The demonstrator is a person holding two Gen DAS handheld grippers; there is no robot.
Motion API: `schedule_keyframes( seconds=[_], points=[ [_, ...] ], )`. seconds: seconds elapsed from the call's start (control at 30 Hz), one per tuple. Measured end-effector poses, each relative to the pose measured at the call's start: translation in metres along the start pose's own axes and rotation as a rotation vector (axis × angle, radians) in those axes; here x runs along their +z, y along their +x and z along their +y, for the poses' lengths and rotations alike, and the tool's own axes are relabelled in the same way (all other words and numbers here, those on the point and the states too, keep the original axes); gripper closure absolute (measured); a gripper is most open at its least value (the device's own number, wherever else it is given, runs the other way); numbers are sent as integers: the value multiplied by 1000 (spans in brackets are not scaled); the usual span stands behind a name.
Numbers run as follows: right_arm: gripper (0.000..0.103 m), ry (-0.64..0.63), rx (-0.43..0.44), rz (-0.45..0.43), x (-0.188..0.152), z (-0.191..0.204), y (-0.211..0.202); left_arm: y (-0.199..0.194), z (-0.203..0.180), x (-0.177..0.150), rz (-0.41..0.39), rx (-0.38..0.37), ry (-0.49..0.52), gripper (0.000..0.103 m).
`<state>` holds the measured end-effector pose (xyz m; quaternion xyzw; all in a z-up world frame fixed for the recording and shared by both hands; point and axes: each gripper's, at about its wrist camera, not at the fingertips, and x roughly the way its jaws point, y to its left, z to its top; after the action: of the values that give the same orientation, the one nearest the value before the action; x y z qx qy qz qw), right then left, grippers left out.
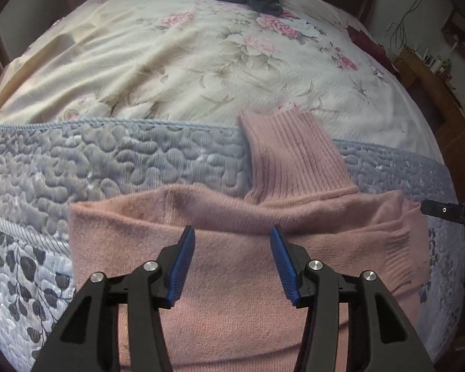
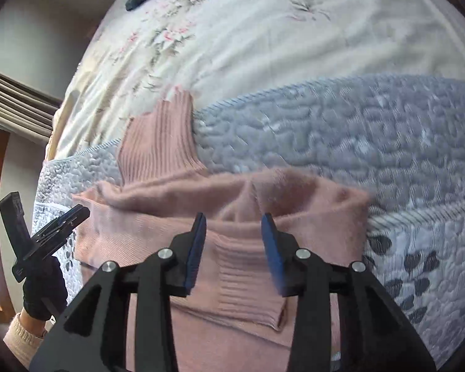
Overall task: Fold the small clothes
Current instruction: 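Grasp the turtleneck collar with both tools, then fold the collar down over the sweater body and open both tools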
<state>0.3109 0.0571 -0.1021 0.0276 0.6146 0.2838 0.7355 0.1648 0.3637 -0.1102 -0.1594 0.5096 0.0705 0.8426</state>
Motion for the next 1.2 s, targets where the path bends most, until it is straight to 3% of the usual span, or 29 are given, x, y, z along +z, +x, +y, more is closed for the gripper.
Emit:
schedule_keyframes(
  seconds=[0.13, 0.27, 0.47, 0.67, 0.73, 0.77, 0.8, 0.83, 0.9, 1.03, 1.13, 1.2],
  points=[
    [57, -6, 60, 18, 52, 23, 38, 38, 1, 47, 52, -54, -60, 48],
    [57, -3, 98, 79, 89, 34, 83, 76, 2, 68, 97, -83, -87, 48],
    [53, 15, 96, 133, 120, 36, 128, 110, 2, 81, 139, -155, -127, 48],
    [52, 14, 136, 151, 133, 36, 148, 125, 3, 92, 141, -222, -142, 53],
    [69, 3, 157, 148, 136, 40, 149, 129, 2, 96, 144, -237, -153, 71],
    [77, 3, 165, 156, 137, 41, 151, 131, 2, 97, 149, -249, -160, 74],
    [91, 2, 173, 163, 138, 42, 152, 133, 1, 98, 152, -257, -164, 81],
    [94, -3, 179, 163, 138, 43, 151, 134, 0, 99, 152, -267, -167, 88],
    [95, -15, 184, 133, 140, 44, 143, 131, -2, 103, 130, -281, -170, 92],
    [95, -13, 217, 66, 143, 33, 123, 118, -2, 110, 40, -302, -143, 93],
    [95, 3, 135, 99, 141, 21, 139, 136, 3, 109, 83, -243, -154, 93],
    [96, 56, 146, 109, 138, 12, 148, 145, 6, 107, 95, -228, -159, 93]
  ],
)
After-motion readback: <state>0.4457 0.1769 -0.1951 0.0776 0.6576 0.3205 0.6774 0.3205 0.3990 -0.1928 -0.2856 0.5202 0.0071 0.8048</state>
